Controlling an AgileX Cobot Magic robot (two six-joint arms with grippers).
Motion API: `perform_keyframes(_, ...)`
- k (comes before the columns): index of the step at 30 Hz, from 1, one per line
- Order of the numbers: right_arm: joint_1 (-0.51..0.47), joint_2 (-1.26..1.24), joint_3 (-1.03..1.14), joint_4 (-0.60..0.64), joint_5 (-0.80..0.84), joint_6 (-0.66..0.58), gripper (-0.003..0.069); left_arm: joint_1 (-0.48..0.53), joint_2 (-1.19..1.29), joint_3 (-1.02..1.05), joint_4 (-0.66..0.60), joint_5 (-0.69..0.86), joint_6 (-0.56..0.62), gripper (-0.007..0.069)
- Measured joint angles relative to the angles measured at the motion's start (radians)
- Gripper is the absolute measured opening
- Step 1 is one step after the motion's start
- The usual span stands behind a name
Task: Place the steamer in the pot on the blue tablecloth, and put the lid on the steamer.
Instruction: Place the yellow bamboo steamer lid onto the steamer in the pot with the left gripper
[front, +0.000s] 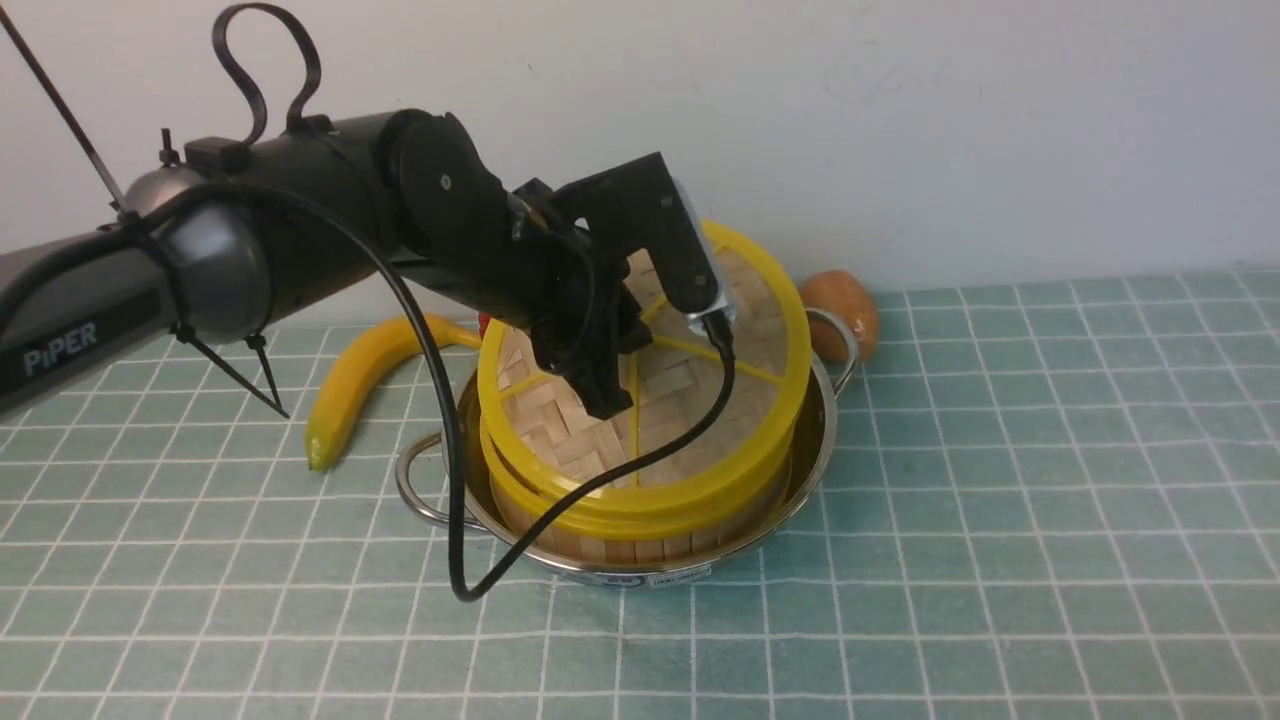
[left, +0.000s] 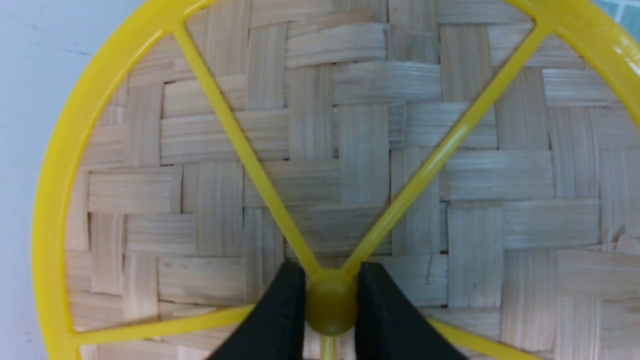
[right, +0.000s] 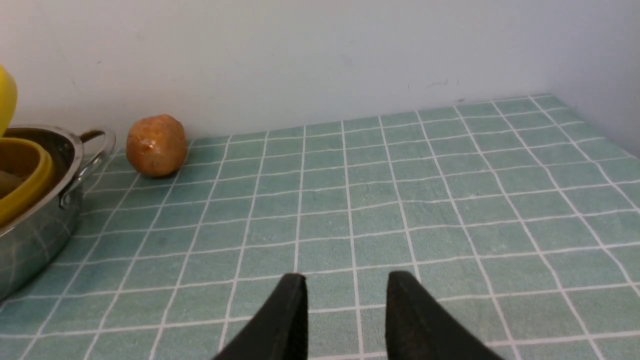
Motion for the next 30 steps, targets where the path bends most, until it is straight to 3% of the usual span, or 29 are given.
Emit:
perform_keyframes(9,0.0,0.0,0.0,0.0,0.0,0.0,0.0242,0.0,0.0,-0.002,0.002,0.007,-0.011,0.0116)
perform_keyframes(22,0.0,0.0,0.001,0.0,0.0,0.0,0.0242,0.0,-0.067,-0.163,0.041,0.313,-0.131,0.0116)
perform_keyframes(30,0.0,0.0,0.001,0.0,0.0,0.0,0.0242,0.0,-0.009,-0.164,0.087,0.34,-0.145,0.0116)
